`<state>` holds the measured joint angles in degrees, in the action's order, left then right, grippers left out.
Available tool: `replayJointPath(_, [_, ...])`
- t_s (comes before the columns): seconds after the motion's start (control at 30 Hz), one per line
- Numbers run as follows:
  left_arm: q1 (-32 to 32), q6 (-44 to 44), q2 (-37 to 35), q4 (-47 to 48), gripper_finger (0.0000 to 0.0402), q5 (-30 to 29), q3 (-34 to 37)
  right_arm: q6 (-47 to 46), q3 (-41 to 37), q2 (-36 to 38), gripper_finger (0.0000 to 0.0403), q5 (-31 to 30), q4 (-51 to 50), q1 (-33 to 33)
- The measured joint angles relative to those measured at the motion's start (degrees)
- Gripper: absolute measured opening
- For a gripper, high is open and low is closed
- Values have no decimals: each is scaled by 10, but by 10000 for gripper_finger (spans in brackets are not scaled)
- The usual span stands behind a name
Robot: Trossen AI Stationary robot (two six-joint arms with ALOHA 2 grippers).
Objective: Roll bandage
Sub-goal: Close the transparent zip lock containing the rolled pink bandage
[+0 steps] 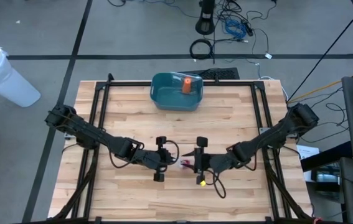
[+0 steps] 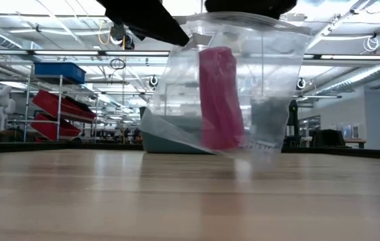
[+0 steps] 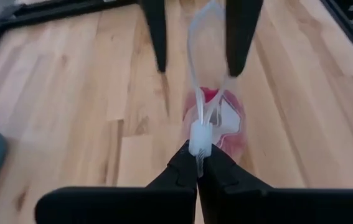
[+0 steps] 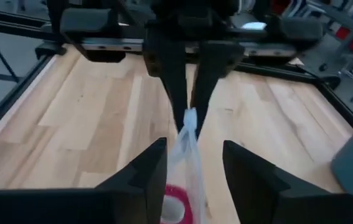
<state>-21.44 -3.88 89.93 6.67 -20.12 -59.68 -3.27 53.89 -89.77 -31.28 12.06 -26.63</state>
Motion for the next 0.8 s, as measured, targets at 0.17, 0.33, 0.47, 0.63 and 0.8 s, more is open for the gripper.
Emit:
replayJointPath(0.17, [9,-20,0,1,0,38,0,36,0,-26,135,61,68,24])
replayJointPath(0.33, [16,-49,0,2,0,53,0,50,0,-61,134,89,98,41])
replayJointPath(0.47, [16,-49,0,5,0,53,0,55,0,-68,116,88,101,45])
replayJointPath(0.63, [16,-45,1,15,0,58,0,85,0,-62,63,87,105,45])
replayJointPath(0.8, [14,-29,1,19,0,62,0,100,0,-58,10,85,107,47])
